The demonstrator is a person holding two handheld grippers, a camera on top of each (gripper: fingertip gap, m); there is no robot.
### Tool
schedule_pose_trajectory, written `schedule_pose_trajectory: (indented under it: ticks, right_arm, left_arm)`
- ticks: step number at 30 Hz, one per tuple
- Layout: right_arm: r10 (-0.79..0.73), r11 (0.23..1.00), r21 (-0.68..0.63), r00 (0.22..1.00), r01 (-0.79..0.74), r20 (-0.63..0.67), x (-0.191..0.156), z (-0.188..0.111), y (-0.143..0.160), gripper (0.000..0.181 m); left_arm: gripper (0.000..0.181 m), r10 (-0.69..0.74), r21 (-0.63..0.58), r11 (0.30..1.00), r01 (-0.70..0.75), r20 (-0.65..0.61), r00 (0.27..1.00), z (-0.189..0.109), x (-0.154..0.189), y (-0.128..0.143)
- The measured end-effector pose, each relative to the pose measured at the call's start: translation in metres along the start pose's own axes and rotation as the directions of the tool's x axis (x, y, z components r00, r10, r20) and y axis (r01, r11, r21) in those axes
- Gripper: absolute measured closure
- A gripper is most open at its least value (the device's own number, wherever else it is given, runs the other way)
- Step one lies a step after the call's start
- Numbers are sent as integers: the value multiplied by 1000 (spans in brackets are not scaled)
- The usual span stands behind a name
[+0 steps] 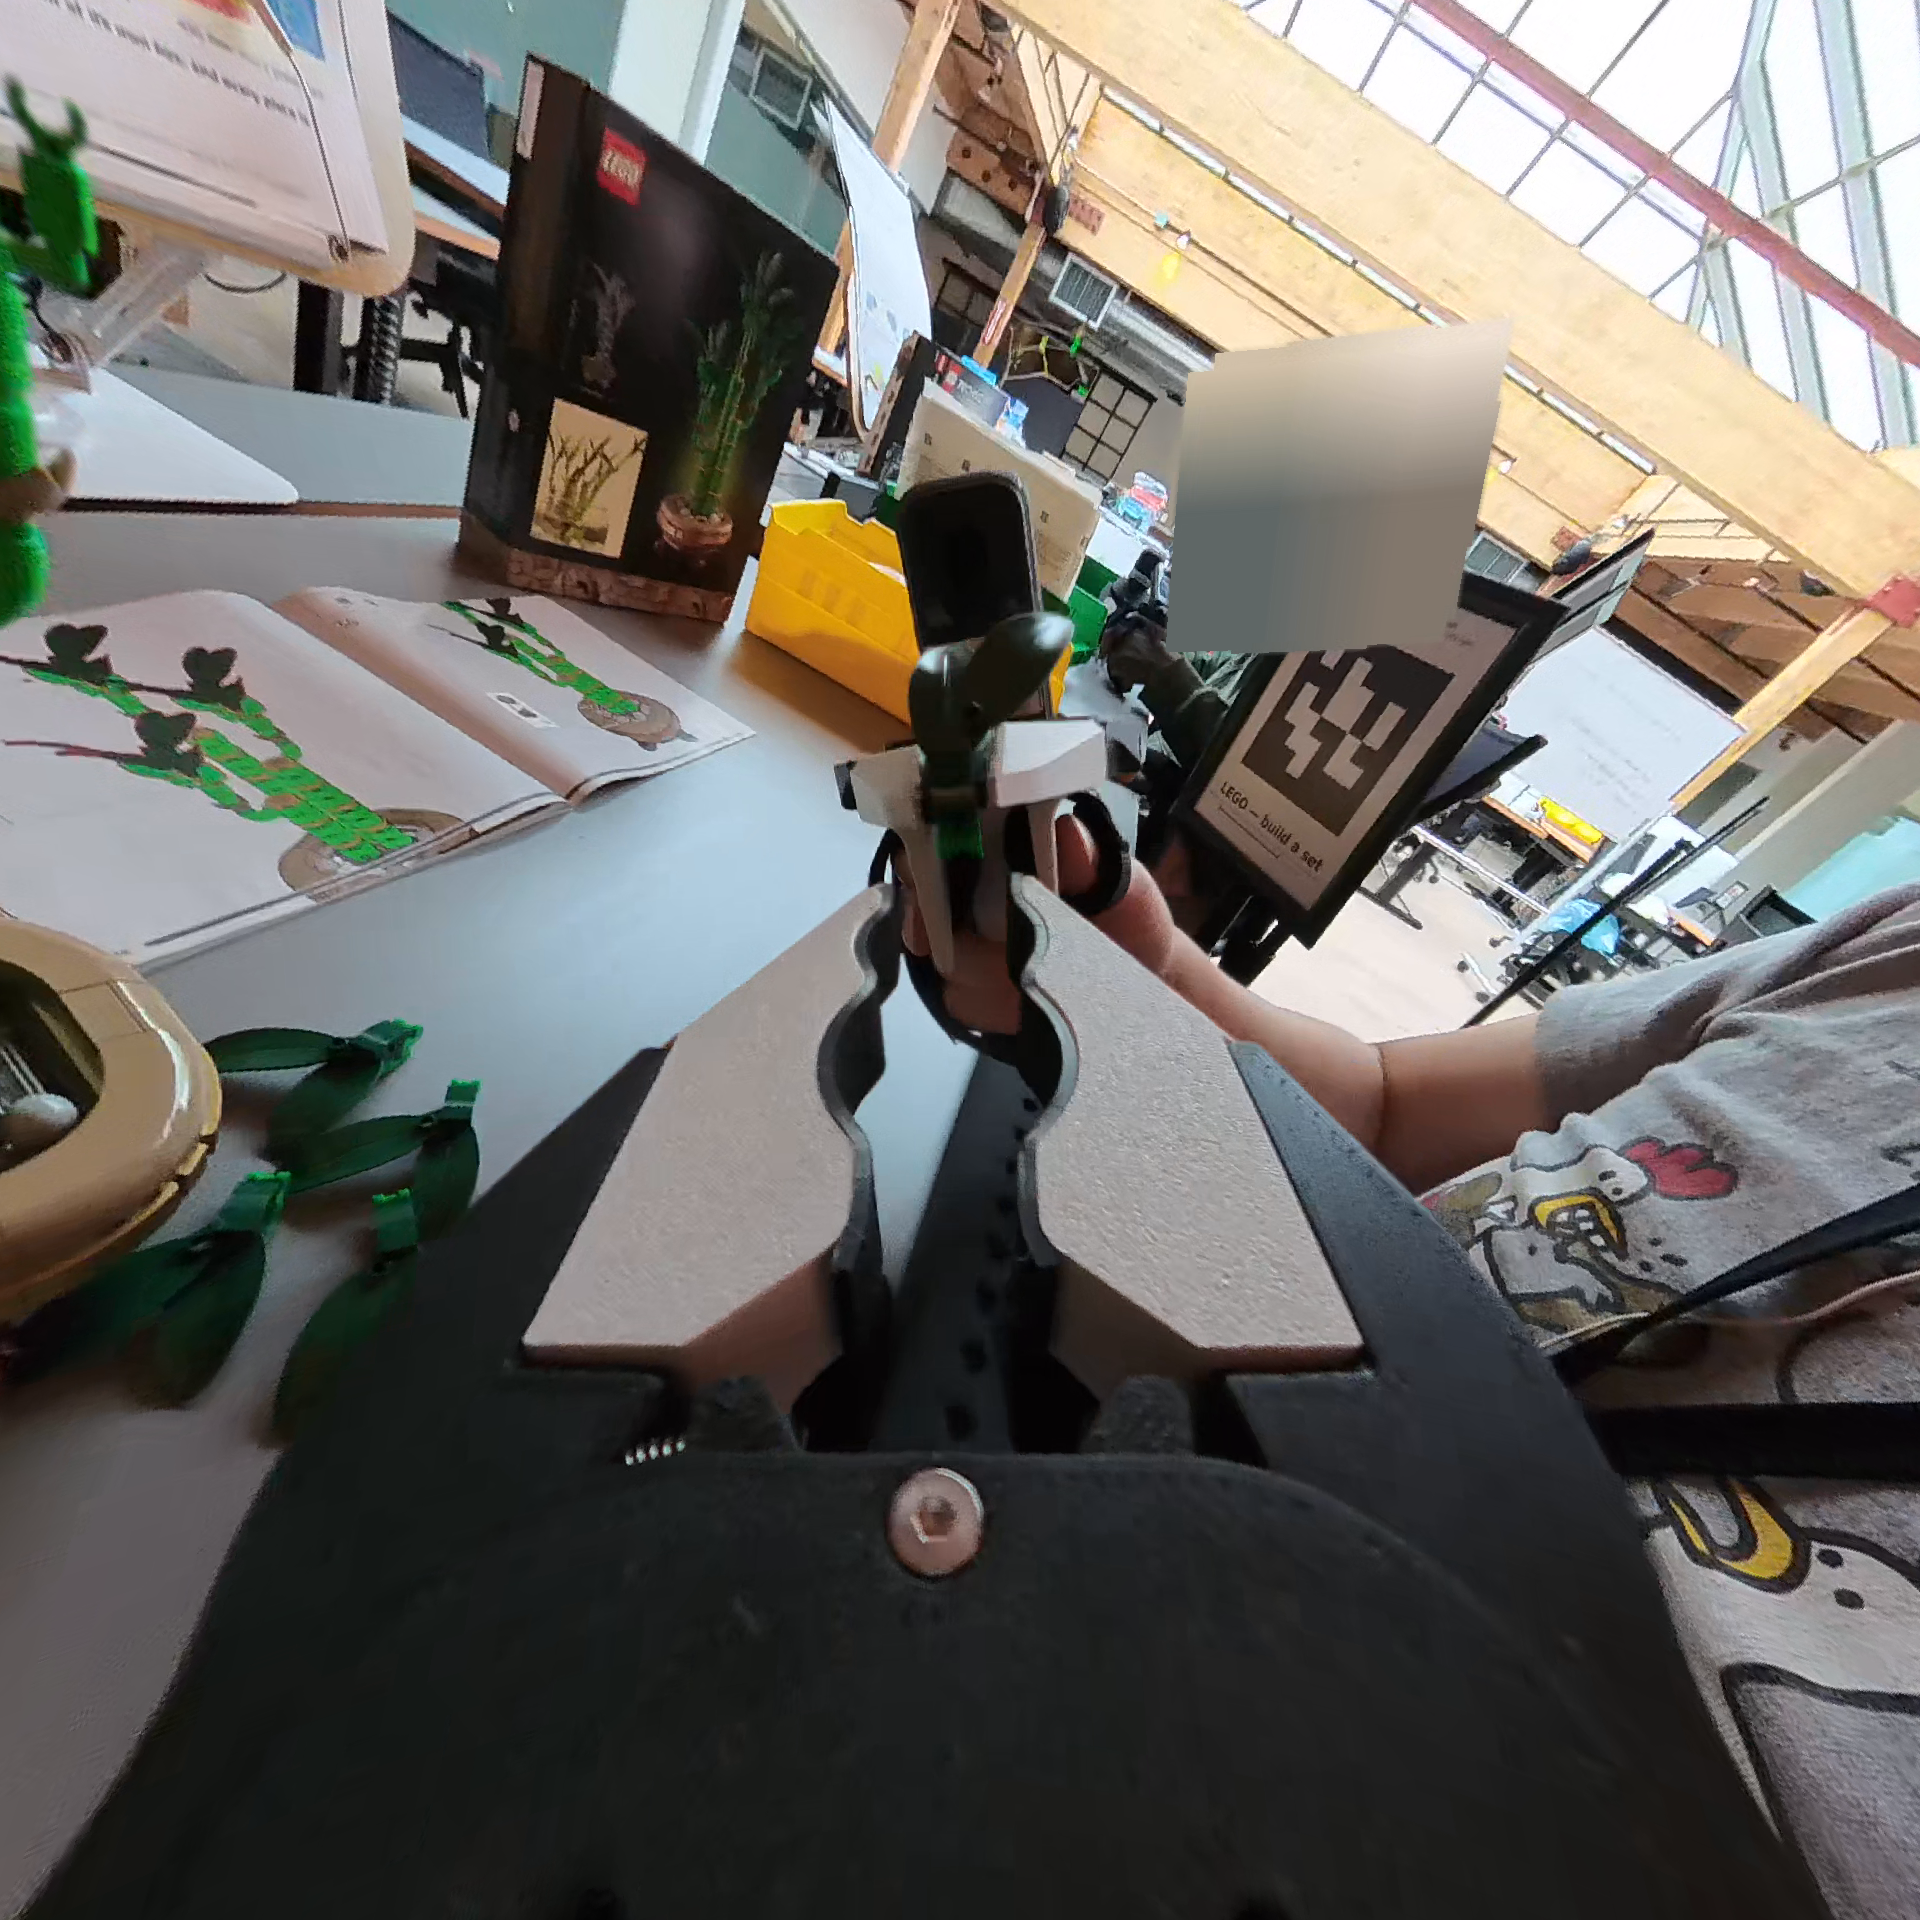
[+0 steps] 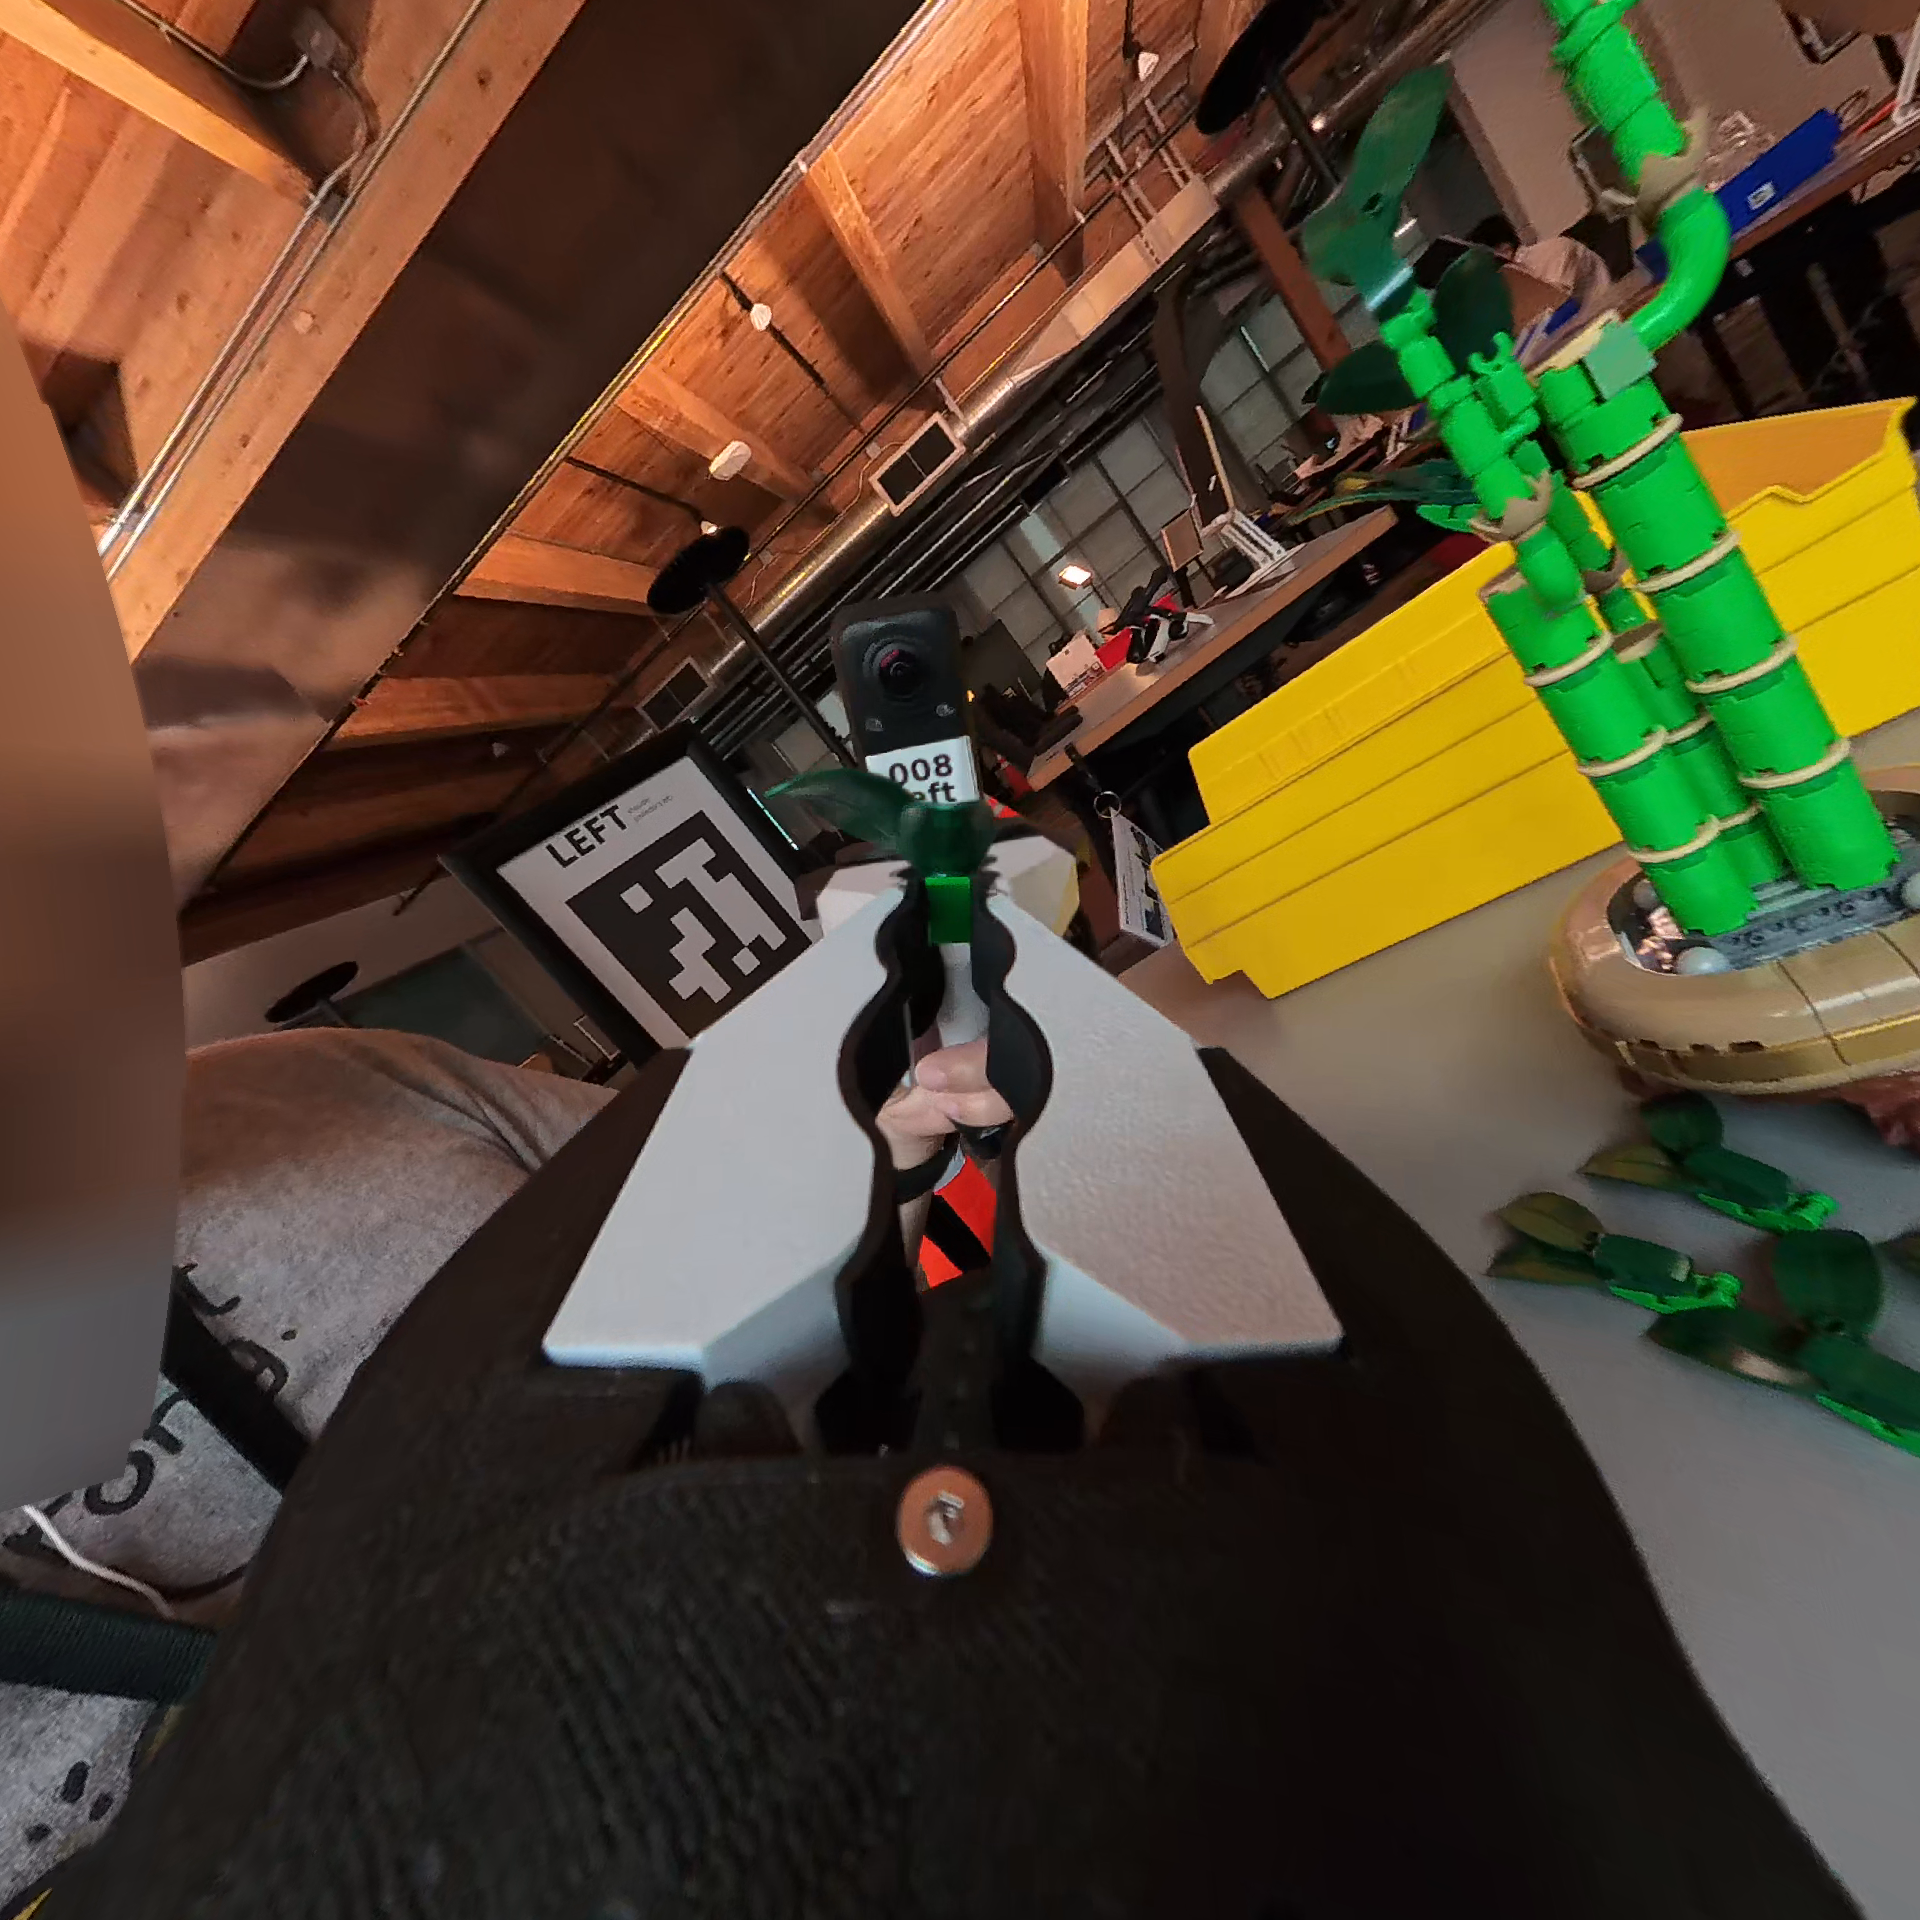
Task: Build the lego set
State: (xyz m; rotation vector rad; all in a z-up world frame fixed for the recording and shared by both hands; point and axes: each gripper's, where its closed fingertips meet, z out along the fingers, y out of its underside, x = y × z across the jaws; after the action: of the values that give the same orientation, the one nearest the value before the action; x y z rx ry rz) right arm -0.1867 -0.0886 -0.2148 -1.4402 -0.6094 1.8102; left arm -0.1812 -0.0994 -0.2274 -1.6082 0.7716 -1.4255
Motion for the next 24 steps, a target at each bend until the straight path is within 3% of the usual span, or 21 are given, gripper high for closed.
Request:
schedule_pose_trajectory:
  ticks: [5,14,24]
  right_arm:
    - [-9,1000,-2,1000,9,12,-2,5,-1,175]
    - [-39,999,-7,999,39,9,0,10,-1,175]
    - [-44,999,-28,999,45,18,8,16,2,175]
  left_arm:
    - [181,54,10,999,-54,0,999,-2,1,-5]
    - [168,60,20,998,-59,-34,998,-8,0,-6]
    - [176,65,23,998,-65,-35,997,-13,-8,-8]
